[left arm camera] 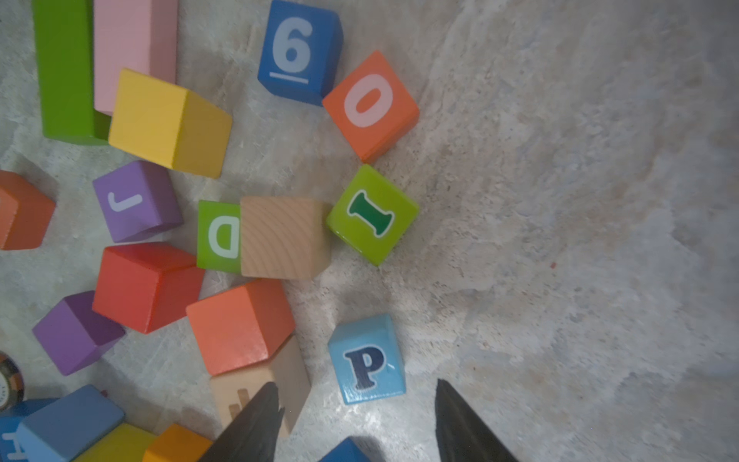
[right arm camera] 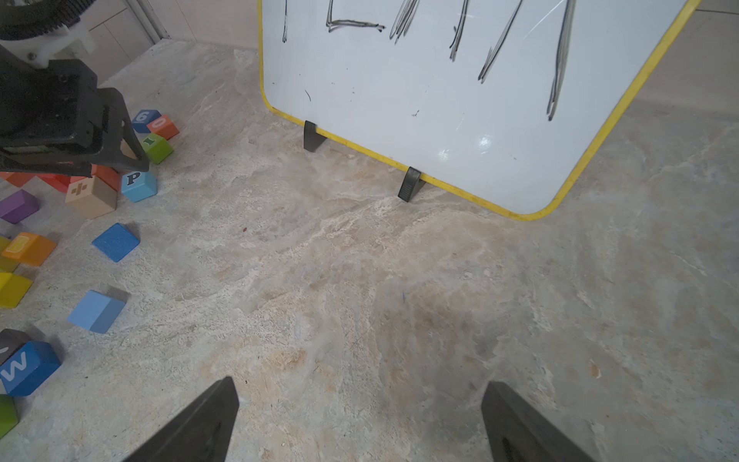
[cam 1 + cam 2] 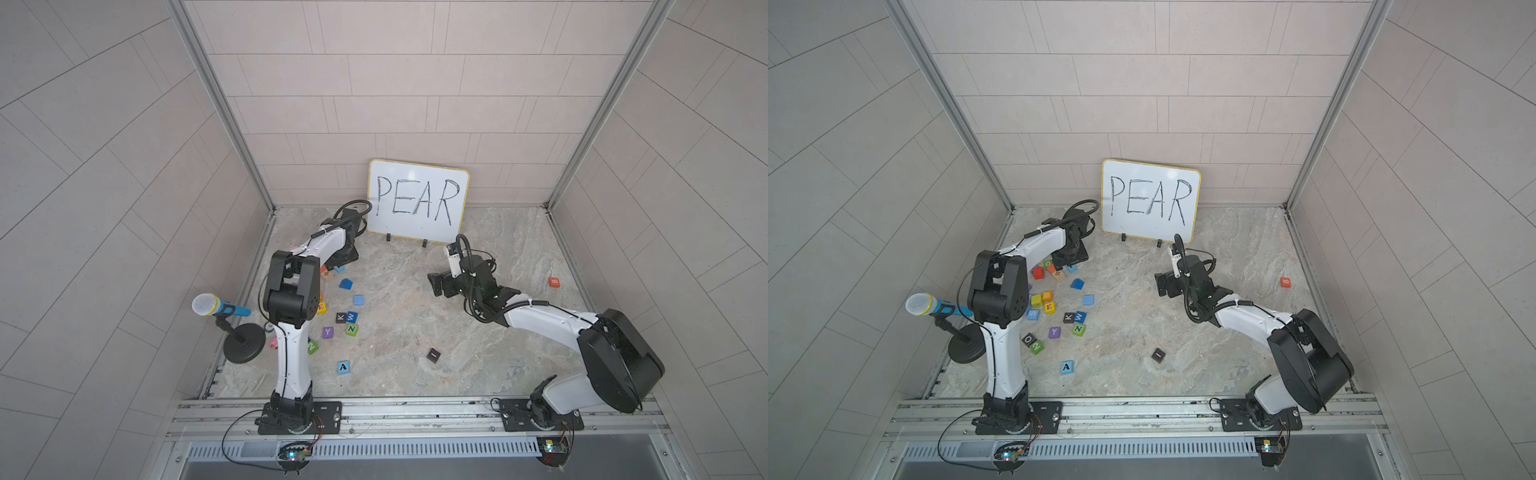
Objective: Spell the uppercase word “pear” with letter blocks
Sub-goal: Pick up the letter block from the center of the board.
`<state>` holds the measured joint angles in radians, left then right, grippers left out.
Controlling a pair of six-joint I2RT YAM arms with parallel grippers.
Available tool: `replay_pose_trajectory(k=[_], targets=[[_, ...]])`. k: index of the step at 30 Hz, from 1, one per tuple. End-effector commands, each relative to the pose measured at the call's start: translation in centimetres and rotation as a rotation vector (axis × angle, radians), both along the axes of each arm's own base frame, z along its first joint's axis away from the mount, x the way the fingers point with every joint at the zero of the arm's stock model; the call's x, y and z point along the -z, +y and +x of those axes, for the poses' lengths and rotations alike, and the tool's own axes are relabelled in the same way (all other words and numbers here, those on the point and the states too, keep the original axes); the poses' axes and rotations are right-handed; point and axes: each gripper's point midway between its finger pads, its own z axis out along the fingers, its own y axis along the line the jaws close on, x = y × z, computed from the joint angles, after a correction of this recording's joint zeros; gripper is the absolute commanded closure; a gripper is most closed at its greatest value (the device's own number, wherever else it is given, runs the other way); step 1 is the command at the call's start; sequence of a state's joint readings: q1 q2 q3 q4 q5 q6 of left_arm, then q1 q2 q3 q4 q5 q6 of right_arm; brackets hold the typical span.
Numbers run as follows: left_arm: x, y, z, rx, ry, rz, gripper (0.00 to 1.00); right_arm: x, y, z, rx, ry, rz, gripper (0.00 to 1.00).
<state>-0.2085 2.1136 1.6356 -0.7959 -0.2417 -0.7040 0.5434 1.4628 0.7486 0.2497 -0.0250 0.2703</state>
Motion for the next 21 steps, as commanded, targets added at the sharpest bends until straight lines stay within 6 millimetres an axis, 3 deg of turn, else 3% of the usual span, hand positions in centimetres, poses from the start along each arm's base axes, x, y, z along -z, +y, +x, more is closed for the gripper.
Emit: replay_pose_trajectory(k=[1,21], targets=[[0.5,-0.3,0.6,0.02,0.017,-0.01,0.37,-0.8,0.6,0.3,-0.007,-0.01,0.022,0.0],[2.4,-0.4,0.5,0.023,0.046,-0.02,0.46,-0.2,0.7,0.1,-0.01,0.01,0.025,0.0]])
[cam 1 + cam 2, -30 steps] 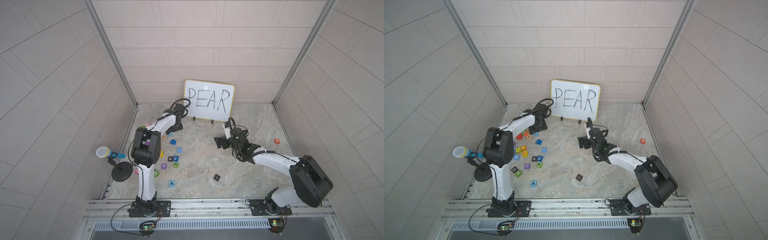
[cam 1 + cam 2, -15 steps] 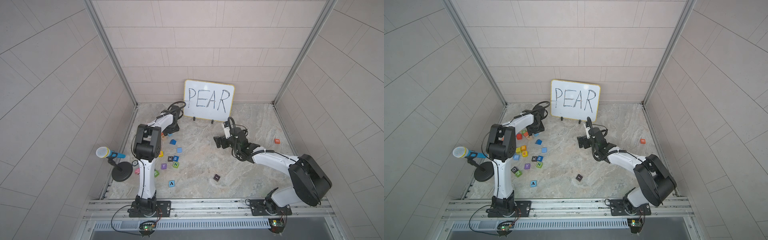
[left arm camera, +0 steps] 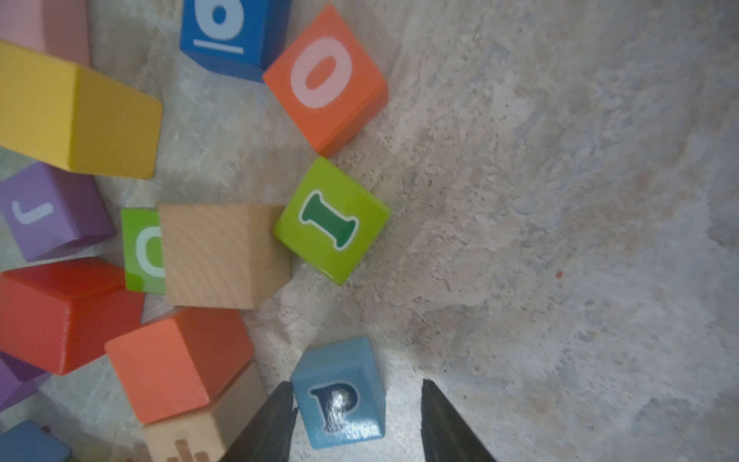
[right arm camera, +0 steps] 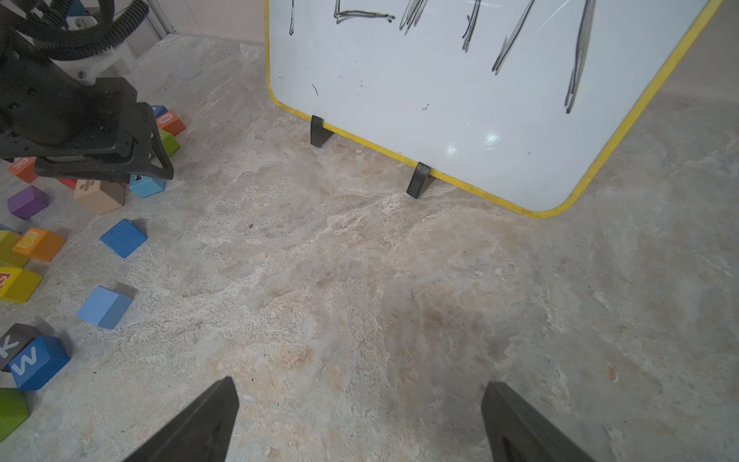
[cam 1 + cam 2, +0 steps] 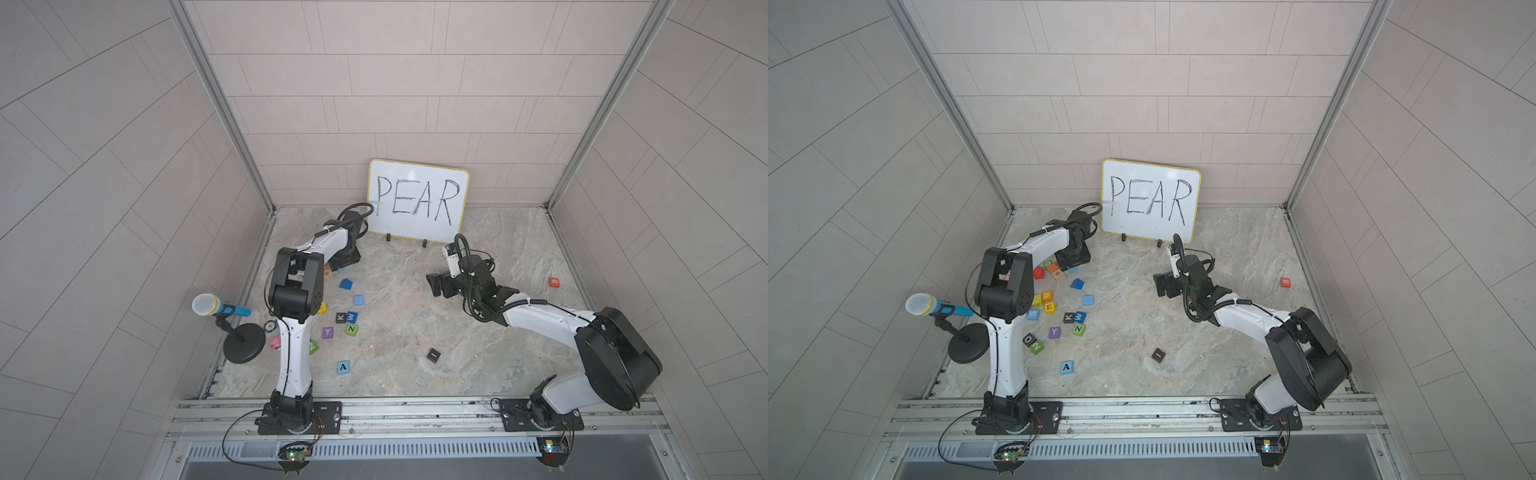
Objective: Spell the uppercase word “pear” with letter blocks
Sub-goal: Pick up the letter block from the center of the board.
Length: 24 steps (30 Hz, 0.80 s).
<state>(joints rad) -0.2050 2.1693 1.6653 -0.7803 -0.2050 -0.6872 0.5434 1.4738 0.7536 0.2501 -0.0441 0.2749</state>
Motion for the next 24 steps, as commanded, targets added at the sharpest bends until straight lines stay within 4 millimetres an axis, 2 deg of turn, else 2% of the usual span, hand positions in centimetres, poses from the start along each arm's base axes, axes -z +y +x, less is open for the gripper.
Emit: replay_pose_trajectory(k=[1,14,24], targets=[[0.71,0.08,-0.18,0.006,0.023,0.006,0.47,-0.37,0.27,0.14,0.007,0.0,0.019,0.0],[1.7,0.05,-0.37,0.016,0.045,-0.012,0.53,-0.02,-0.08,-0.4,0.016,0.006,0.03,0.0],[1.07,-0.36,-0.24,0.04,0.036,-0.024,0.6,-0.1,-0.58,-0.68,0.03,0.0,0.024,0.0]])
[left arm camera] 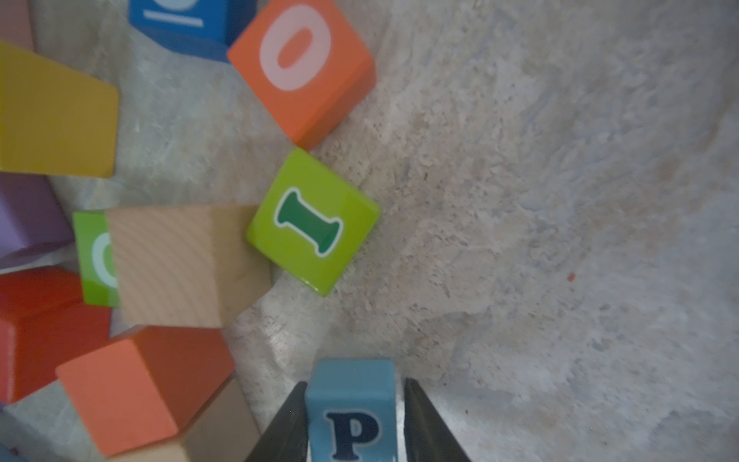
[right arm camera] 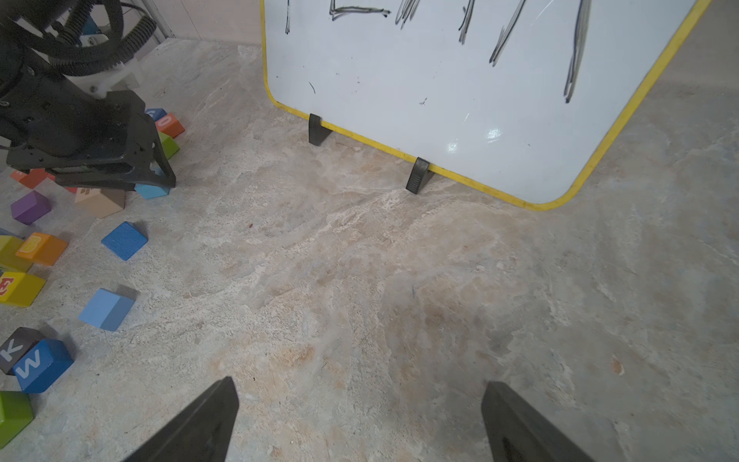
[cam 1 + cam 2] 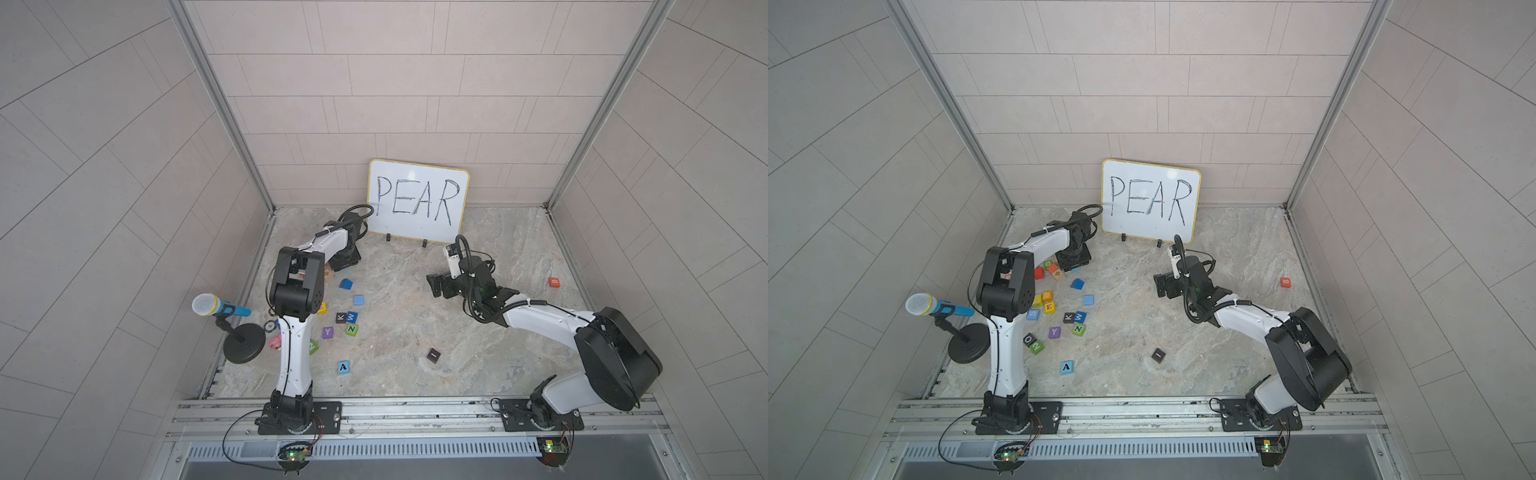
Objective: Spell the uppercase word “pear” with letter blocks
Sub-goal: Pick up the letter block from the center of the board.
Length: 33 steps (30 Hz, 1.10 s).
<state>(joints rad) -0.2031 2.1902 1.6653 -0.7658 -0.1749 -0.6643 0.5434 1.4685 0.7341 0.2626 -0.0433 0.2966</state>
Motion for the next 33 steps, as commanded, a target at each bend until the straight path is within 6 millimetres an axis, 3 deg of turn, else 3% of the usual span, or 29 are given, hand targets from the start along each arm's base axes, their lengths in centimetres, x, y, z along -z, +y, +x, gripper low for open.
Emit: replay_pose_trajectory(k=[1,8,17,33], targets=[[-0.2,-0.1,-0.3,0.021,0.011,-0.003,0.61,-0.6,-0.4,-0.4,0.018,-0.014,0.011,0.0],[-1.9,-0.3,0.0,0.05,-0.022,0.009,0.64,-0.7,0.4,-0.7,-0.014,0.019,0.02,0.0],[-2.1,-0.1,0.0,0.075,-0.014,0.038,0.69,0.5,0.0,-1.0,-0.013,0.046,-0.013,0.0],[-3.6,-1.6,-0.3,0.13,-0.028,0.08,0.79,0.4,-0.2,-0.9,0.005,0.049,-0.016,0.0]])
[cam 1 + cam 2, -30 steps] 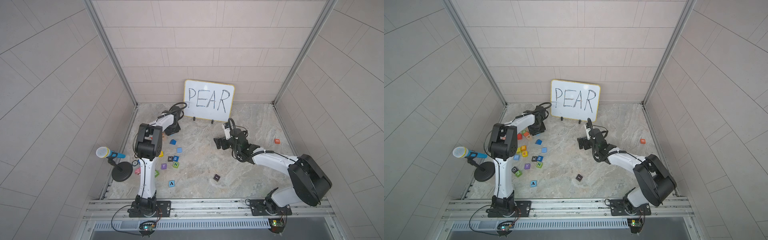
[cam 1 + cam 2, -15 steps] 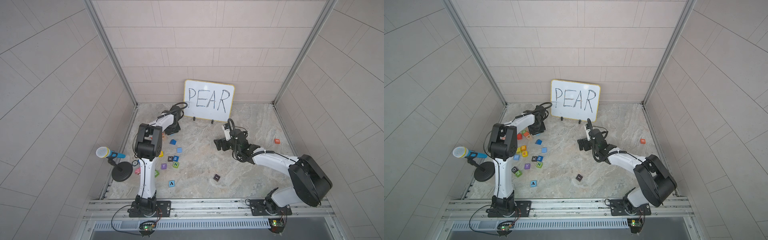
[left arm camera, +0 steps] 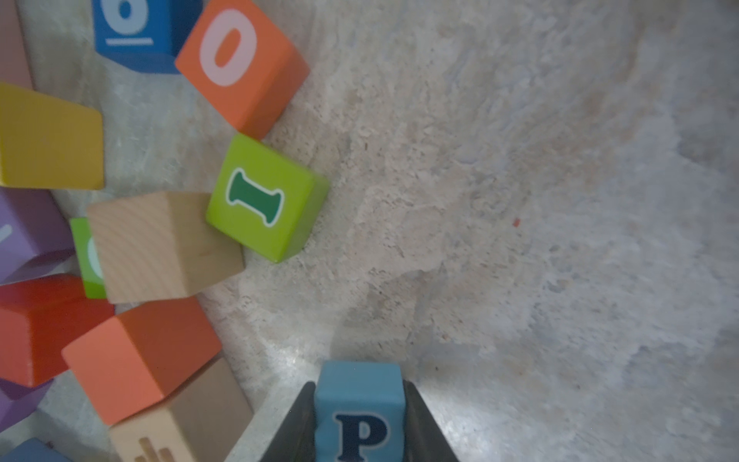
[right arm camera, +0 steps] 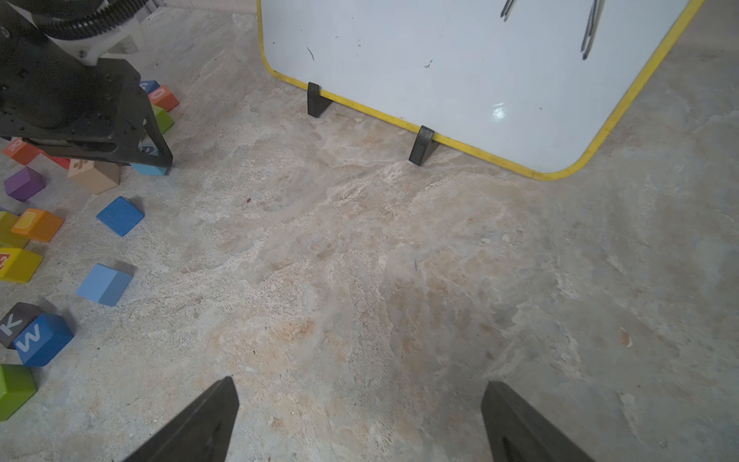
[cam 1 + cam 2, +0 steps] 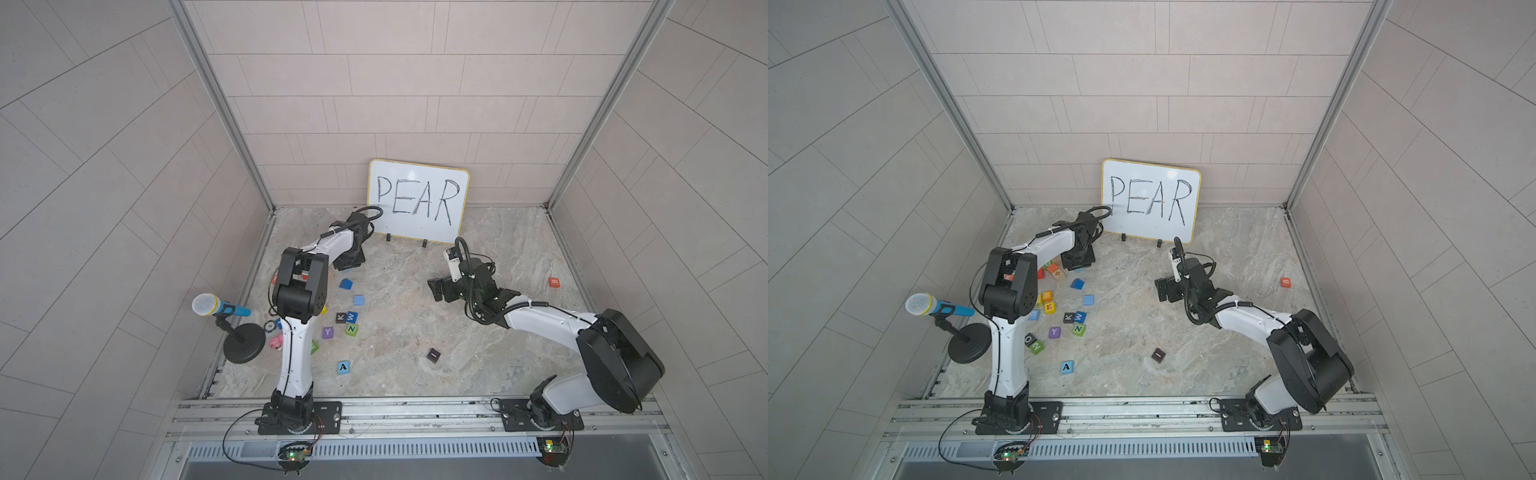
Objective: Spell the uppercase word “pear” with letter blocks
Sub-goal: Pick up the letter block from the center of the board, then place the letter block at the center of the board.
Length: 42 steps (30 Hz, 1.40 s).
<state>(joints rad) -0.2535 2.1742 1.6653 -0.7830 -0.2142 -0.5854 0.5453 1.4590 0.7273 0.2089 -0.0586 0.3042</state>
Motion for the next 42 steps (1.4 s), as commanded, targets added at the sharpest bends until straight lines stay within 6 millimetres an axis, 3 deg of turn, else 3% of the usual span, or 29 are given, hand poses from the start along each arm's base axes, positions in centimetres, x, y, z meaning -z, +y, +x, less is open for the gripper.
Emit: replay_pose_trajectory(k=[1,16,24,29,37,42], targets=[[-2.9,-0.1,0.1,0.016,-0.042,0.02,0.8,-0.7,-0.1,0.0,0.017,-0.002,-0.002,0.0],[-4.3,-1.6,-0.5,0.061,-0.057,0.018,1.0,-1.3,-0.7,-0.4,0.039,-0.01,0.005,0.0],[-6.3,-4.1,-1.7,0.12,-0.071,0.011,1.0,-2.0,-1.3,-0.5,0.045,-0.032,-0.027,0.0],[-7.6,-7.5,-4.0,0.17,-0.099,-0.005,1.0,-1.6,-2.4,-2.1,0.056,-0.013,-0.035,0.0],[-7.0,-14.3,-8.8,0.265,-0.121,-0.074,1.0,0.6,-6.0,-7.0,0.105,0.039,-0.054,0.0],[-6.0,-16.7,-10.6,0.294,-0.125,-0.088,1.0,2.0,-7.5,-8.8,0.128,0.04,-0.055,0.0]])
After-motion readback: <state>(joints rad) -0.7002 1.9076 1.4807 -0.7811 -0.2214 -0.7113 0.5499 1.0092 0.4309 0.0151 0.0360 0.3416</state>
